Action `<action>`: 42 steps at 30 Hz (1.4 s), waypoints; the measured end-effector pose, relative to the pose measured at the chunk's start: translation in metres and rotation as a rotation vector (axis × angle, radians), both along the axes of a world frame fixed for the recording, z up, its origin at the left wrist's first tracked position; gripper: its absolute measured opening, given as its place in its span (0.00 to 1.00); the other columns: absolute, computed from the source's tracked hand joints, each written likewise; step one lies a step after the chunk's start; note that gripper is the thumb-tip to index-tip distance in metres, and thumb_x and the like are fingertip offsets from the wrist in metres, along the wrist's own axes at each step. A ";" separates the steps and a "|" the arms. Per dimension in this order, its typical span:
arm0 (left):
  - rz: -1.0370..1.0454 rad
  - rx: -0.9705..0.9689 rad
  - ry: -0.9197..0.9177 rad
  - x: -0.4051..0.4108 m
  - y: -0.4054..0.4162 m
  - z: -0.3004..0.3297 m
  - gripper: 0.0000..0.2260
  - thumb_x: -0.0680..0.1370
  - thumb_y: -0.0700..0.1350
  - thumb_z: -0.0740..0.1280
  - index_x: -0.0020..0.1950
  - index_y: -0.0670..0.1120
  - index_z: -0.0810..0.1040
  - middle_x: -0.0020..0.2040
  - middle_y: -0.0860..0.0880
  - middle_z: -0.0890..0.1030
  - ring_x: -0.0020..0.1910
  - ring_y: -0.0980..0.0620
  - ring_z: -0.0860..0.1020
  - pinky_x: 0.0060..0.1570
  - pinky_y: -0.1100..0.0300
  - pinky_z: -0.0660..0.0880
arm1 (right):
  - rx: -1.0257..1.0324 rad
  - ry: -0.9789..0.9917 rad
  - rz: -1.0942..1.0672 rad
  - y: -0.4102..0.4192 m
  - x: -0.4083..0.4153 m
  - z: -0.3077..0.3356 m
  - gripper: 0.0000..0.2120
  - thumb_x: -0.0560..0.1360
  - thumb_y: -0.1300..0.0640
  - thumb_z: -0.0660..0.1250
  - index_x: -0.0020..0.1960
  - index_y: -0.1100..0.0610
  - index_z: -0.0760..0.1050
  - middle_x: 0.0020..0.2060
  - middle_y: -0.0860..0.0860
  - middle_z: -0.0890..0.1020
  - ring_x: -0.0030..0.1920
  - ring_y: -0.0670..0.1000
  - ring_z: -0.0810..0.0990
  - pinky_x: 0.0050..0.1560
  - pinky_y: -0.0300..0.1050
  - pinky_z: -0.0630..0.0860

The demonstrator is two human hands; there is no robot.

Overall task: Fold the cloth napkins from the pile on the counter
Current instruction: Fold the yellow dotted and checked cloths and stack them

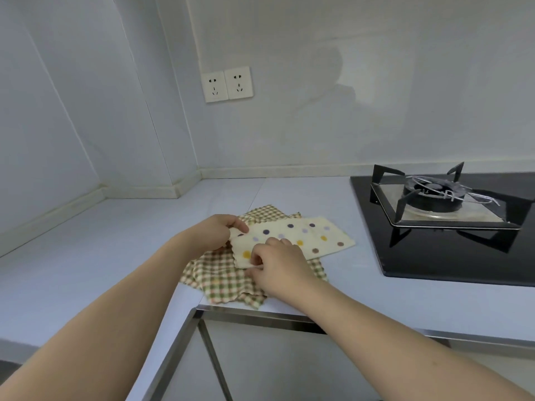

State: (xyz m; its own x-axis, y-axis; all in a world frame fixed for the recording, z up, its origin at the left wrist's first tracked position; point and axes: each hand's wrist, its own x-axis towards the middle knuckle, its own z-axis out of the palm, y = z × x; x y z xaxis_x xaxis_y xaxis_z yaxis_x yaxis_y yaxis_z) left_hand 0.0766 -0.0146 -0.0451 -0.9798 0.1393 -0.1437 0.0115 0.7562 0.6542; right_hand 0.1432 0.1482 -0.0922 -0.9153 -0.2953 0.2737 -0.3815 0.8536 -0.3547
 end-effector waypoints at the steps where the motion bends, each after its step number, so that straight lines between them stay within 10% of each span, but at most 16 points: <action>1: -0.016 0.014 0.007 0.001 -0.002 -0.001 0.27 0.70 0.27 0.51 0.50 0.53 0.81 0.58 0.51 0.77 0.45 0.50 0.75 0.41 0.59 0.72 | -0.076 -0.058 -0.022 0.000 -0.001 0.002 0.06 0.76 0.48 0.64 0.50 0.48 0.76 0.49 0.47 0.76 0.53 0.52 0.73 0.54 0.47 0.70; 8: -0.054 0.226 0.078 -0.002 -0.007 -0.001 0.14 0.73 0.32 0.67 0.50 0.48 0.83 0.51 0.45 0.83 0.43 0.52 0.77 0.43 0.61 0.73 | -0.656 -0.192 -0.116 0.016 0.004 0.020 0.06 0.74 0.53 0.64 0.42 0.54 0.70 0.33 0.46 0.74 0.31 0.47 0.70 0.35 0.44 0.69; 14: -0.266 0.153 -0.027 -0.013 -0.001 0.006 0.12 0.76 0.35 0.68 0.54 0.48 0.82 0.51 0.46 0.83 0.47 0.53 0.78 0.51 0.58 0.74 | -0.927 -0.270 -0.202 0.037 0.012 0.024 0.13 0.74 0.62 0.60 0.53 0.47 0.73 0.47 0.49 0.80 0.45 0.49 0.79 0.43 0.47 0.79; 19: -0.242 0.216 0.041 -0.026 0.022 0.008 0.07 0.76 0.39 0.70 0.53 0.44 0.82 0.53 0.45 0.84 0.54 0.50 0.81 0.56 0.60 0.73 | -0.989 -0.413 -0.286 0.054 0.008 0.023 0.07 0.70 0.60 0.62 0.45 0.62 0.74 0.43 0.59 0.81 0.44 0.58 0.82 0.50 0.58 0.79; 23: -0.317 0.327 0.020 -0.038 0.052 0.011 0.07 0.73 0.43 0.73 0.50 0.45 0.83 0.47 0.50 0.84 0.48 0.55 0.80 0.52 0.58 0.71 | -1.121 -0.514 -0.179 0.076 0.003 0.032 0.02 0.73 0.59 0.65 0.44 0.58 0.74 0.40 0.56 0.83 0.37 0.54 0.83 0.38 0.50 0.82; 28: -0.291 0.335 0.019 -0.052 0.092 0.009 0.07 0.71 0.43 0.71 0.47 0.42 0.80 0.40 0.51 0.81 0.42 0.54 0.78 0.46 0.58 0.72 | -1.004 -0.455 -0.226 0.115 -0.017 0.039 0.05 0.75 0.57 0.68 0.42 0.55 0.75 0.35 0.50 0.83 0.29 0.48 0.78 0.30 0.40 0.68; 42: -0.259 -0.204 0.323 -0.063 0.147 -0.034 0.08 0.82 0.49 0.57 0.49 0.48 0.73 0.40 0.50 0.78 0.39 0.53 0.76 0.37 0.58 0.69 | -0.336 -0.524 -0.359 0.158 -0.056 0.035 0.02 0.69 0.64 0.64 0.39 0.62 0.75 0.36 0.58 0.81 0.35 0.56 0.78 0.37 0.44 0.72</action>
State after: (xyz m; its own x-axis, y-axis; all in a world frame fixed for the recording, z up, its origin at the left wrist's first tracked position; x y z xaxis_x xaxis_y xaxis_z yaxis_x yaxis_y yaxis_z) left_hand 0.0136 0.1321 -0.0791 -0.9155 0.3861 0.1132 0.3960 0.8145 0.4239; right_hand 0.0875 0.3062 -0.0568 -0.9761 0.0718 -0.2051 0.1948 0.7073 -0.6796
